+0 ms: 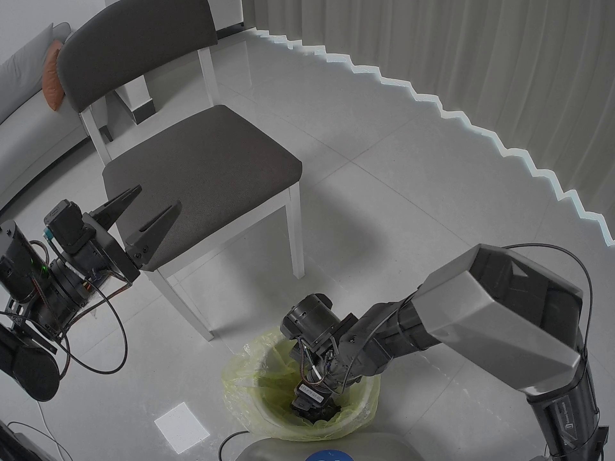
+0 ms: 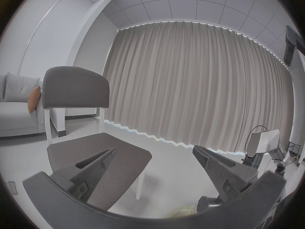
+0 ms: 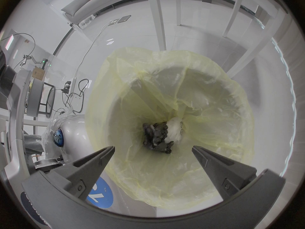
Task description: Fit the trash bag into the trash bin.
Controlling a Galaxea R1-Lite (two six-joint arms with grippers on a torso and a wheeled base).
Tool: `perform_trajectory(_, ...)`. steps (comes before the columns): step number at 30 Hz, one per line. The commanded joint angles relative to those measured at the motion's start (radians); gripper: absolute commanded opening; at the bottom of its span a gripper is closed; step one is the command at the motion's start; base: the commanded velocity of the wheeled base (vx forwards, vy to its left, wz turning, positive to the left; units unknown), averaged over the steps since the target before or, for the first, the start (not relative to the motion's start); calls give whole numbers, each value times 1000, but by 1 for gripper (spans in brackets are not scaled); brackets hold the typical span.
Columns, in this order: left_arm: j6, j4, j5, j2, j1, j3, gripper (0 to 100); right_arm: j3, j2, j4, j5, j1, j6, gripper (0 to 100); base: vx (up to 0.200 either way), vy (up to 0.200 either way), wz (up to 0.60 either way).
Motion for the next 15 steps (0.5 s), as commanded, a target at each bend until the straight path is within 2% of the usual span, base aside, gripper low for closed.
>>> perform_trajectory(1,-25,10,-2,22,-14,-3,100,29,-71,-3,0,-8,3,100,0,0,0)
perform_trajectory(6,-75,11,-11,125,-14,-27,100,112,-178,-52,1,-36,3,100,0,0,0)
perform_trajectory(10,-78,10,-6,206,-15,-46,100,197,-264,-103,0,-52,2,100,0,0,0)
perform_trajectory(15,-75,24,6,271,-57,-49,100,279,-368,-130,0,-68,-1,100,0,0,0)
